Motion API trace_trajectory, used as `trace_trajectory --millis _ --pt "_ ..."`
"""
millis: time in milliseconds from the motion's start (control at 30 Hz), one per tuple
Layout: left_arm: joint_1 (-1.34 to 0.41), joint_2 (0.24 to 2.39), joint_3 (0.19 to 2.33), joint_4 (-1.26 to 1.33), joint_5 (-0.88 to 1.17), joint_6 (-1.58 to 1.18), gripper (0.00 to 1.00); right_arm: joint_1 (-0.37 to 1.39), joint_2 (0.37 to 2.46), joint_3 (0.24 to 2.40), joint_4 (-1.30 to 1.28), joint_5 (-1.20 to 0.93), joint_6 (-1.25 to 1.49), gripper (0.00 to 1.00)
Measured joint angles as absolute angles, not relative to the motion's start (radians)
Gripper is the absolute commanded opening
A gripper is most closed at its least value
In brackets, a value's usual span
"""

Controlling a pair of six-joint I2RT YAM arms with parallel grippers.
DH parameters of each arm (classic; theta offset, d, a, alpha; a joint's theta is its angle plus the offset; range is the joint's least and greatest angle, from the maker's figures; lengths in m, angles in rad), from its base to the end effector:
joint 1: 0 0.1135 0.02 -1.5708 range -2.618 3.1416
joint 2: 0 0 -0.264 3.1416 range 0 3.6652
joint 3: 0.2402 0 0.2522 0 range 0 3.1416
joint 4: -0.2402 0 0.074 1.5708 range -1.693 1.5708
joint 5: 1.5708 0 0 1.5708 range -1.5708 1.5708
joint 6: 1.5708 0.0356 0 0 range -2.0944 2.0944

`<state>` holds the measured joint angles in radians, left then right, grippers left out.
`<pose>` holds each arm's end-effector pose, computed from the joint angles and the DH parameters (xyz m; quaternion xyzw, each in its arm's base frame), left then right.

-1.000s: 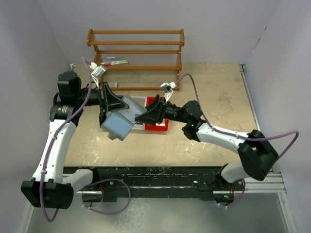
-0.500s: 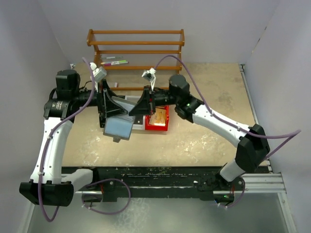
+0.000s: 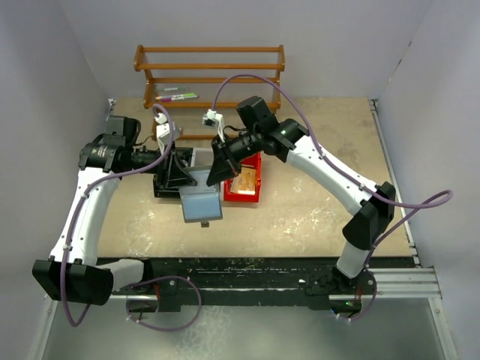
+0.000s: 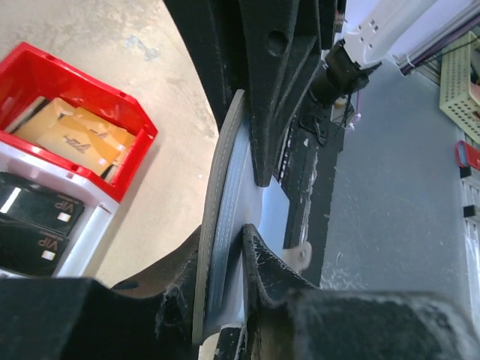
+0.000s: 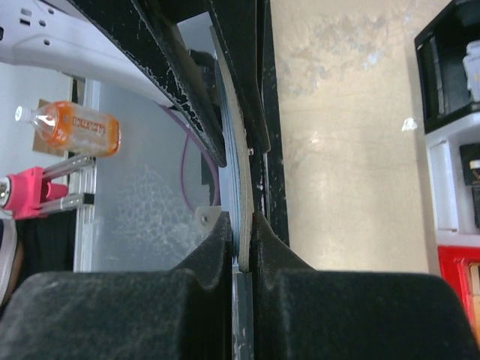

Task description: Take the credit cards out of the card holder

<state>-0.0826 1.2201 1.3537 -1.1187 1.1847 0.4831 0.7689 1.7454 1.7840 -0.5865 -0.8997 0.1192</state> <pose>0.2090 -0.0504 0.3807 0.3765 0.7178 -0.4762 0.3410 0.2612 0.2915 0.3928 -0.4523 0.6763 0.5318 0.2351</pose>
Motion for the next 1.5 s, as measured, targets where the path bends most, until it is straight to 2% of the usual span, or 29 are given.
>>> trace_trajectory --millis 100,200,300,400,533,600,667,733,767,833,867,900,933,967,1033,1100,1267,1500 --pt "-0.117 1.218 1.331 -1.115 1.177 0.49 0.13 0.775 1.766 1.829 -0.673 -0.885 0.081 0.0" --pt "-0.142 1.213 1.295 -1.103 1.176 0.474 0.02 0.775 1.776 1.838 -0.73 -0.88 0.059 0.28" --pt "-0.153 1.202 1.275 -1.083 1.177 0.449 0.0 0.776 1.774 1.825 -0.714 -0.879 0.081 0.46" --pt "-0.177 1.184 1.263 -1.037 1.17 0.392 0.0 0.765 1.718 1.702 -0.52 -0.884 0.167 0.6" --pt "-0.179 1.147 1.259 -0.926 1.17 0.25 0.0 0.729 1.49 1.266 -0.038 -0.878 0.428 0.66" --pt "-0.179 1.124 1.256 -0.853 1.171 0.16 0.0 0.711 1.388 1.051 0.244 -0.846 0.573 0.65" --pt "-0.179 1.097 1.245 -0.768 1.176 0.052 0.0 0.703 1.331 0.908 0.473 -0.814 0.701 0.59" --pt "-0.179 1.073 1.226 -0.681 1.179 -0.062 0.0 0.707 1.327 0.856 0.642 -0.791 0.803 0.48" --pt "-0.179 1.063 1.214 -0.635 1.182 -0.117 0.0 0.71 1.331 0.843 0.717 -0.776 0.85 0.38" --pt "-0.179 1.048 1.184 -0.549 1.188 -0.22 0.12 0.714 1.335 0.83 0.845 -0.763 0.925 0.14" --pt "-0.179 1.045 1.172 -0.516 1.192 -0.261 0.22 0.714 1.334 0.828 0.886 -0.758 0.95 0.05" --pt "-0.179 1.045 1.164 -0.488 1.203 -0.299 0.36 0.714 1.334 0.828 0.916 -0.759 0.971 0.01" --pt "-0.179 1.045 1.162 -0.471 1.209 -0.324 0.46 0.713 1.336 0.83 0.931 -0.771 1.0 0.0" --pt "-0.178 1.045 1.162 -0.464 1.208 -0.327 0.52 0.713 1.338 0.834 0.931 -0.777 1.003 0.0" --pt "-0.178 1.045 1.163 -0.479 1.209 -0.319 0.59 0.713 1.354 0.903 0.816 -0.82 0.976 0.0" --pt "-0.178 1.053 1.167 -0.524 1.209 -0.281 0.61 0.715 1.397 1.061 0.581 -0.854 0.865 0.0" --pt "-0.177 1.117 1.205 -0.695 1.219 -0.096 0.57 0.718 1.502 1.409 0.049 -0.889 0.533 0.0" --pt "-0.177 1.205 1.271 -0.933 1.251 0.161 0.54 0.718 1.603 1.601 -0.412 -0.899 0.242 0.0"
